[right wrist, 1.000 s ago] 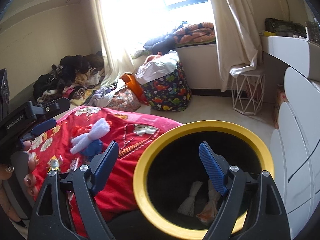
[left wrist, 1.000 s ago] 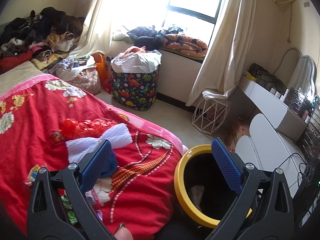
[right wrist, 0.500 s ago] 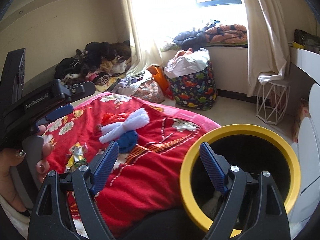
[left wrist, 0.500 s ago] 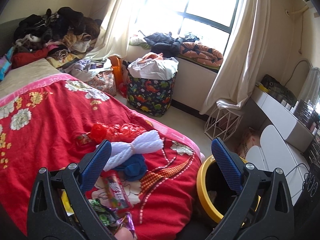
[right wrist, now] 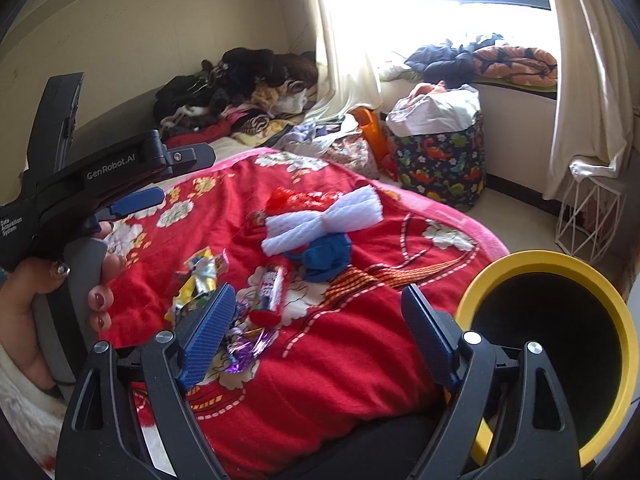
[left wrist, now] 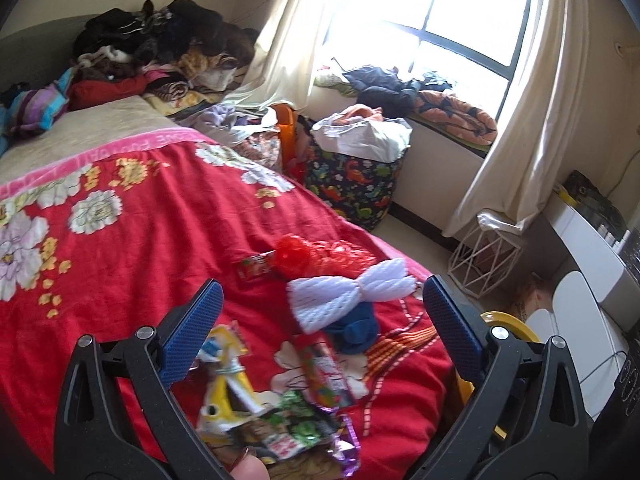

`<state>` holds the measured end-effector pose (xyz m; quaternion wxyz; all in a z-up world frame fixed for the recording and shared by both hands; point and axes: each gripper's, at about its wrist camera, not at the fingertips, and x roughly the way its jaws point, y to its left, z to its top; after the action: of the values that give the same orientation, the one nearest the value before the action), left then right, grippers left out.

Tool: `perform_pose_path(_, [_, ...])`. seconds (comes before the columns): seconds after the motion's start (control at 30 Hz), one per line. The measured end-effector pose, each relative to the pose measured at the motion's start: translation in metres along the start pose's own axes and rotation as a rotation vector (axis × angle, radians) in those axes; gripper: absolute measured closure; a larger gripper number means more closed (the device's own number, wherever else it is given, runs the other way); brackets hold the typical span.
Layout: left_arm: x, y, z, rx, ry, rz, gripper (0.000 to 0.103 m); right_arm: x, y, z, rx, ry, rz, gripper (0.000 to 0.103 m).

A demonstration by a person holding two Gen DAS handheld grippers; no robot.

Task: Collect trash
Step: 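Grasp the yellow-white snack bag with the left tool while the right tool grasps the green snack packet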

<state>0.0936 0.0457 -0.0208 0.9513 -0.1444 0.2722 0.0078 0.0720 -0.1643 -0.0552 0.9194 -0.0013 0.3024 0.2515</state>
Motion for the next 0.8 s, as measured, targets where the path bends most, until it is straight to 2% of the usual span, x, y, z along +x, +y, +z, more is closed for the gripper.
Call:
perform_pose_path(0.27, [-0.002,0.045,-0.009,-0.053,0.038,0.080,0.011,0.021,0.024,-0.006,-0.060,0.068,0.073,0.021])
perform_pose_path(0.33, [-0.001,0.052,-0.012,-0.054,0.056,0.093,0.012,0.027,0.029,-0.008,-0.057,0.084,0.102,0.024])
perform_pose_path(0.37, [0.000,0.055,-0.014,-0.054,0.068,0.099,0.013,0.030,0.032,-0.008,-0.060,0.094,0.110,0.028])
perform_pose_path(0.63, [0.006,0.084,-0.038,-0.094,0.180,0.115,0.043,0.058,0.052,-0.009,-0.093,0.170,0.168,0.051])
perform_pose_path(0.8, [0.010,0.096,-0.054,-0.132,0.242,0.098,0.053,0.077,0.054,-0.012,-0.049,0.221,0.192,0.062])
